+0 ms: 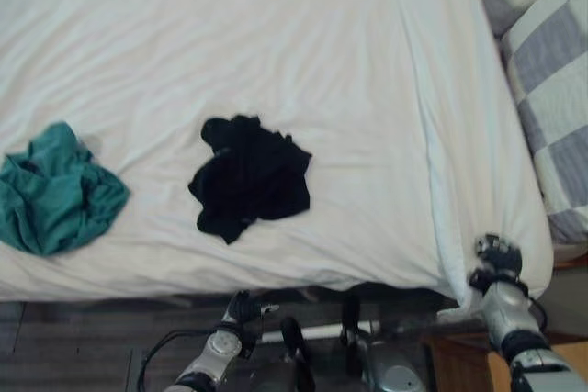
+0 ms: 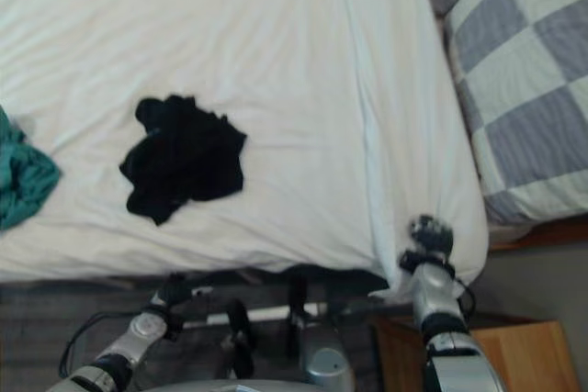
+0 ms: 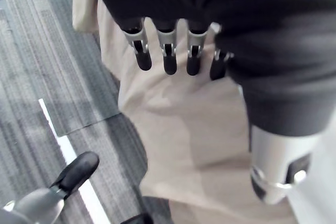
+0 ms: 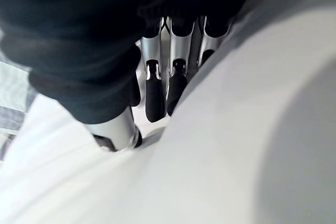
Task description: Tidy up the quilt and then pick up the clothes from the bed and put them into the laundry hamper.
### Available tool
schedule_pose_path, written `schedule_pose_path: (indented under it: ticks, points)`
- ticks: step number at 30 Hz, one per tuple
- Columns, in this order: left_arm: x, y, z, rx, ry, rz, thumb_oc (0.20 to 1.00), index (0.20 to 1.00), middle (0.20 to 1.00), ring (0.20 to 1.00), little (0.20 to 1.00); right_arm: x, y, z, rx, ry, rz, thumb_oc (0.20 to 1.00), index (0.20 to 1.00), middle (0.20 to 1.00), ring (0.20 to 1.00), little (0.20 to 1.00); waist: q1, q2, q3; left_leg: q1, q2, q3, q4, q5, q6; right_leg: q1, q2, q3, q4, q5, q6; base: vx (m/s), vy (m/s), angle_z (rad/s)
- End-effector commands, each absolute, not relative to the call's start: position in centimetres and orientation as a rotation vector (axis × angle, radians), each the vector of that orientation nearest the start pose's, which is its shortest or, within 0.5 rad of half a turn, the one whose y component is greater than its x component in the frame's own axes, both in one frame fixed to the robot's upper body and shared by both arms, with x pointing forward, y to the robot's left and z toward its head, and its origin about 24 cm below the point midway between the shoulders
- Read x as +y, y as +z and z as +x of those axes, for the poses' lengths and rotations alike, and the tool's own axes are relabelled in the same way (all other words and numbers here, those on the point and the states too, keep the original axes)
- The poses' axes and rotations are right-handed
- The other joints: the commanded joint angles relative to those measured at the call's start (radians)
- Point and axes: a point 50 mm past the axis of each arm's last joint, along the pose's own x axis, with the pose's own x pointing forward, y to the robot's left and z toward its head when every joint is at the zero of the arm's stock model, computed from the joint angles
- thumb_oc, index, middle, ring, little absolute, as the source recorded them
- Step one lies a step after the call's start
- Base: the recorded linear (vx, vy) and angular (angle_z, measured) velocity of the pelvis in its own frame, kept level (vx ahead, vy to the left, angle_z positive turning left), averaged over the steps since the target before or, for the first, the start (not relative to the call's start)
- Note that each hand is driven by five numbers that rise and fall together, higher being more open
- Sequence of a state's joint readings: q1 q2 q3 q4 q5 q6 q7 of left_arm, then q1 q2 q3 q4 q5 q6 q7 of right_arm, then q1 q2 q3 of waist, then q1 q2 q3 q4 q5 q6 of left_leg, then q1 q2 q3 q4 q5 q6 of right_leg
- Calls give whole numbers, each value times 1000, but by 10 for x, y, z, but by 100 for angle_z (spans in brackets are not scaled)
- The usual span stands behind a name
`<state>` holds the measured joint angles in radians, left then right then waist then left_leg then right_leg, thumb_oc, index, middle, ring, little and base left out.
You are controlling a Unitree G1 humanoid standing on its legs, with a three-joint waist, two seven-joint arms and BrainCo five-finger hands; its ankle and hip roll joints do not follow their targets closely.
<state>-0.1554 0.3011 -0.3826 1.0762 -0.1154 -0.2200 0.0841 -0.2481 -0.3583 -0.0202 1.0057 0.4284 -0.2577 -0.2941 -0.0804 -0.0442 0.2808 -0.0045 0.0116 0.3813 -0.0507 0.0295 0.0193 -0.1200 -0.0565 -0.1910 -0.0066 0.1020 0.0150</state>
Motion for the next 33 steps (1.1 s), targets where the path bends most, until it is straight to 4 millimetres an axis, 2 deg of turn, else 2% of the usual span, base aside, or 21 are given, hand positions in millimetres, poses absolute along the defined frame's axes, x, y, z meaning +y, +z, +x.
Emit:
schedule_pose_path:
  ticks: [1, 2, 4, 5, 6, 9, 10, 13, 16, 17, 18, 19, 20, 21, 22, 24, 25, 27, 28, 31, 33]
  points:
    - [205, -115, 203, 706, -55, 366, 1000, 1000, 1000, 1000, 1000, -279, -125, 157, 955, -508, -187, 1000, 1000, 1000, 1000, 1000, -17, 56, 82, -55, 49, -42, 178, -117, -54, 38, -82, -26, 5, -59, 60, 135, 262, 15]
    - [205, -122, 190, 738, -113, 411, 1000, 1000, 1000, 1000, 1000, -273, -127, 159, 956, -447, -231, 1000, 1000, 1000, 1000, 1000, -16, 60, 55, -17, 95, -22, 146, -90, -76, 71, -102, -36, -23, -50, 75, 62, 237, 18]
    - [205, -124, 186, 745, -126, 426, 1000, 1000, 1000, 1000, 1000, -272, -126, 160, 949, -442, -234, 1000, 1000, 1000, 1000, 1000, -17, 62, 48, -2, 109, -19, 124, -75, -84, 77, -106, -35, -33, -45, 80, 53, 290, 21]
    - [205, -128, 179, 766, -137, 436, 1000, 1000, 1000, 1000, 1000, -270, -126, 161, 949, -438, -229, 1000, 1000, 1000, 1000, 1000, -18, 62, 31, 21, 141, -20, 81, -41, -101, 87, -116, -31, -53, -33, 90, 99, 625, 14]
    - [205, -134, 167, 808, -134, 431, 1000, 1000, 1000, 1000, 1000, -268, -126, 163, 948, -415, -236, 1000, 1000, 1000, 1000, 1000, -15, 56, -2, 61, 209, -38, 3, 23, -134, 100, -141, -8, -81, -11, 108, 103, 702, 5]
    - [202, -139, 158, 857, -132, 416, 1000, 1000, 1000, 1000, 1000, -264, -126, 166, 954, -383, -259, 1000, 1000, 1000, 1000, 1000, -7, 46, -44, 88, 298, -66, -28, 75, -171, 101, -172, 28, -81, -4, 127, 41, 653, -15]
    - [200, -140, 158, 869, -133, 415, 1000, 1000, 1000, 1000, 1000, -263, -126, 169, 955, -383, -264, 1000, 1000, 1000, 1000, 1000, -8, 49, -49, 74, 325, -68, -18, 120, -183, 105, -179, 46, -81, -3, 132, 5, 568, -33]
    - [197, -142, 163, 931, -138, 426, 1000, 1000, 1000, 1000, 1000, -255, -128, 170, 964, -297, -289, 1000, 1000, 1000, 1000, 1000, -12, 24, -68, 115, 263, -38, 9, 7, -151, 104, -263, 18, -81, 68, 202, 5, 665, -37]
    - [204, -142, 162, 942, -125, 457, 1000, 1000, 1000, 1000, 1000, -238, -129, 178, 938, -160, -324, 1000, 1000, 1000, 1000, 1000, 30, 15, -64, 155, 231, 30, 23, -35, -147, 137, -284, -140, -59, 91, 217, -47, 406, -29]
    - [209, -142, 159, 951, -99, 444, 1000, 1000, 1000, 1000, 1000, -231, -128, 182, 927, -115, -345, 1000, 1000, 1000, 1000, 1000, 46, 16, -66, 155, 220, 51, 17, -31, -139, 147, -264, -181, -26, 64, 206, -167, 474, -89]
    - [217, -141, 156, 963, -76, 425, 1000, 1000, 1000, 1000, 1000, -225, -128, 185, 924, -78, -346, 1000, 1000, 1000, 1000, 1000, 52, 18, -70, 158, 199, 56, 0, -30, -115, 145, -201, -183, 48, -13, 175, -146, 422, -85]
    - [217, -141, 156, 964, -76, 426, 1000, 1000, 1000, 1000, 1000, -225, -128, 186, 924, -71, -345, 1000, 1000, 1000, 1000, 1000, 50, 19, -72, 158, 195, 52, -5, -30, -110, 143, -186, -177, 61, -31, 167, -71, 382, -76]
    - [218, -141, 157, 962, -90, 440, 1000, 1000, 1000, 1000, 1000, -224, -129, 185, 927, -54, -349, 1000, 1000, 1000, 1000, 1000, 40, 21, -76, 157, 171, 22, -22, -32, -95, 141, -116, -138, 70, -76, 131, 1, 192, -53]
    - [217, -141, 157, 960, -97, 446, 1000, 1000, 1000, 1000, 1000, -223, -129, 184, 927, -47, -351, 1000, 1000, 1000, 1000, 1000, 35, 21, -78, 154, 161, 8, -25, -34, -91, 144, -92, -124, 69, -88, 118, -64, 297, 2]
    - [212, -140, 159, 930, -126, 467, 1000, 1000, 1000, 1000, 1000, -218, -130, 183, 915, -23, -347, 1000, 1000, 1000, 1000, 1000, 18, 23, -89, 130, 104, -37, -35, -27, -71, 145, -20, -68, 28, -88, 75, -70, 222, 41]
    - [212, -139, 161, 891, -121, 461, 1000, 1000, 1000, 1000, 1000, -216, -130, 183, 910, 22, -342, 1000, 1000, 1000, 1000, 1000, 0, 28, -91, 115, 24, -39, 31, -99, -38, 151, -20, -38, -8, -82, 63, -5, 231, 111]
    - [212, -137, 165, 876, -120, 434, 1000, 1000, 1000, 1000, 1000, -215, -130, 184, 908, 46, -372, 1000, 1000, 1000, 1000, 1000, -6, 27, -88, 92, 14, -8, 94, -118, -40, 156, -34, -49, -18, -73, 60, 86, 255, 163]
    - [209, -134, 171, 853, -149, 403, 1000, 1000, 1000, 1000, 1000, -214, -130, 183, 900, 70, -439, 1000, 1000, 1000, 1000, 1000, -11, 30, -80, 54, 40, 30, 204, -145, -61, 187, -54, -69, -31, -83, 64, 75, 201, 94]
    - [200, -129, 182, 808, -232, 420, 1000, 1000, 1000, 1000, 1000, -214, -130, 183, 895, 97, -476, 1000, 1000, 1000, 1000, 1000, -14, 28, -68, -23, 105, 51, 301, -98, -95, 214, -63, -58, -57, -82, 57, 36, 203, 30]
    - [181, -129, 186, 762, -330, 461, 1000, 1000, 1000, 1000, 1000, -207, -130, 186, 883, 122, -457, 1000, 1000, 1000, 1000, 1000, -9, 26, -69, -16, 156, 24, 206, -46, -110, 225, -77, -29, -72, -74, 70, 71, 458, 30]
    - [167, -130, 183, 736, -366, 452, 1000, 1000, 1000, 1000, 1000, -194, -128, 194, 858, 159, -434, 1000, 1000, 1000, 1000, 1000, 14, 20, -87, 46, 222, -87, 70, 33, -137, 199, -107, 40, -81, -42, 90, 67, 569, -22]
